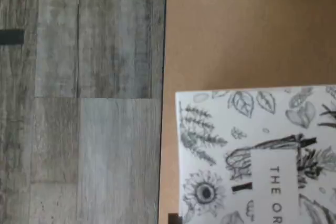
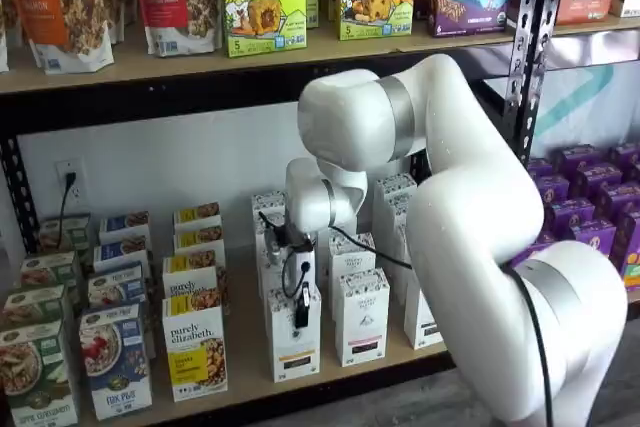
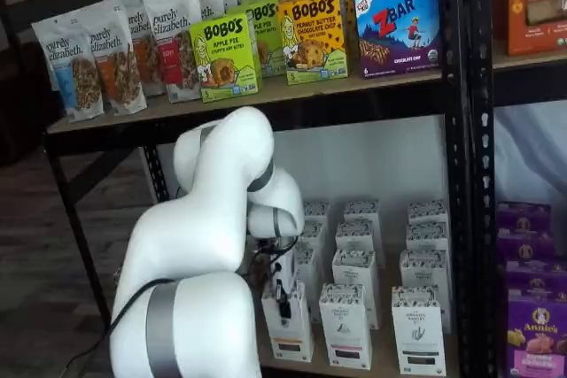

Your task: Pick up the white box with a yellow strip in the middle, on the bottom shelf, the fourth box from the left

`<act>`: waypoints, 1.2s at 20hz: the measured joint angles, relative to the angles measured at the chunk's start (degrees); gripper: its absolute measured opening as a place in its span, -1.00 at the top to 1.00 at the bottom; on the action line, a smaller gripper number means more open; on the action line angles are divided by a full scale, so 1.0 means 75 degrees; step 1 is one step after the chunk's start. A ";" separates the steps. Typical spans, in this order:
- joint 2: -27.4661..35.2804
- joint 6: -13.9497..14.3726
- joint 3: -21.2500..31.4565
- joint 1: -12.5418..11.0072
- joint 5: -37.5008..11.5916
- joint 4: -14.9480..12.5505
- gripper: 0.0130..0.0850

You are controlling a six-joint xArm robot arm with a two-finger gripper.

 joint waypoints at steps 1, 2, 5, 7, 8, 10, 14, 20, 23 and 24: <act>-0.0004 0.0000 0.0013 0.0001 -0.0021 0.0000 -0.11; -0.0012 0.0001 0.0027 0.0001 -0.0032 -0.0002 -0.11; -0.0058 -0.0068 0.0089 -0.0011 -0.0040 0.0063 -0.11; -0.0093 -0.0104 0.0128 -0.0021 -0.0024 0.0095 -0.11; -0.0117 -0.0118 0.0162 -0.0026 -0.0030 0.0104 -0.11; -0.0158 -0.0137 0.0220 -0.0033 -0.0040 0.0117 0.00; -0.0313 -0.0133 0.0482 -0.0004 -0.0144 0.0136 0.00; -0.0687 -0.0110 0.1077 0.0117 -0.0274 0.0226 0.00; -0.0911 -0.0062 0.1436 0.0185 -0.0347 0.0237 0.00; -0.0974 -0.0057 0.1548 0.0202 -0.0387 0.0246 0.00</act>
